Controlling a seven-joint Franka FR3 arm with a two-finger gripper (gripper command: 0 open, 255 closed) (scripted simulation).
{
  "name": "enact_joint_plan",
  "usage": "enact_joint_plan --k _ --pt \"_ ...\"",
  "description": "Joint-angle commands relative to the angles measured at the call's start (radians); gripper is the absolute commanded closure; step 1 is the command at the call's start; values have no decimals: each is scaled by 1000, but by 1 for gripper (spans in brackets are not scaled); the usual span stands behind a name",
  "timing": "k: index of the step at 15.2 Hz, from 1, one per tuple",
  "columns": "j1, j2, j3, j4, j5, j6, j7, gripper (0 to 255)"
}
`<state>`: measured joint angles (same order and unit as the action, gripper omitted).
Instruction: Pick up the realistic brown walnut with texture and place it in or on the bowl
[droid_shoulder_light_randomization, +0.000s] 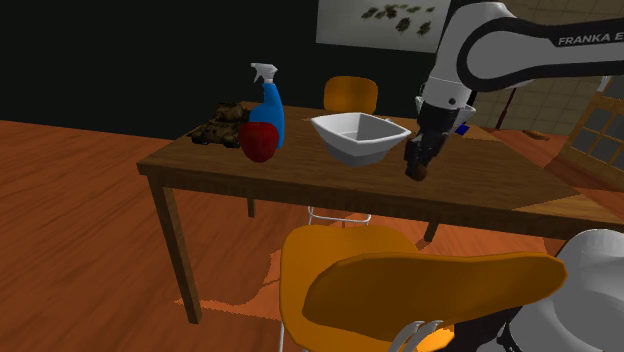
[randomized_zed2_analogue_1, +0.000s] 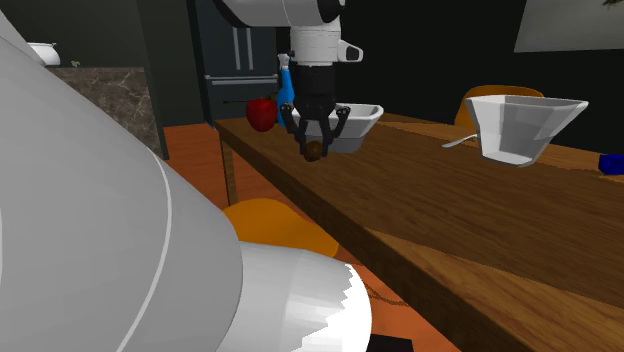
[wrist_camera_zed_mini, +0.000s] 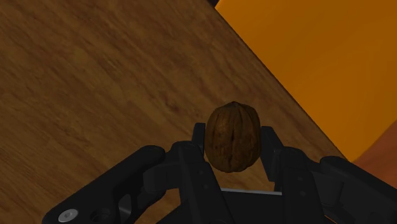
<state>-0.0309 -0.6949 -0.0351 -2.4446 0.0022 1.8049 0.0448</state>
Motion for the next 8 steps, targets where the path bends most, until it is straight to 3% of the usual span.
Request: enact_joint_plan --k 1,8 --pt "0 1 1 28 0 -28 1 255" --pt "1 13 2 131 1 -118 2 255"
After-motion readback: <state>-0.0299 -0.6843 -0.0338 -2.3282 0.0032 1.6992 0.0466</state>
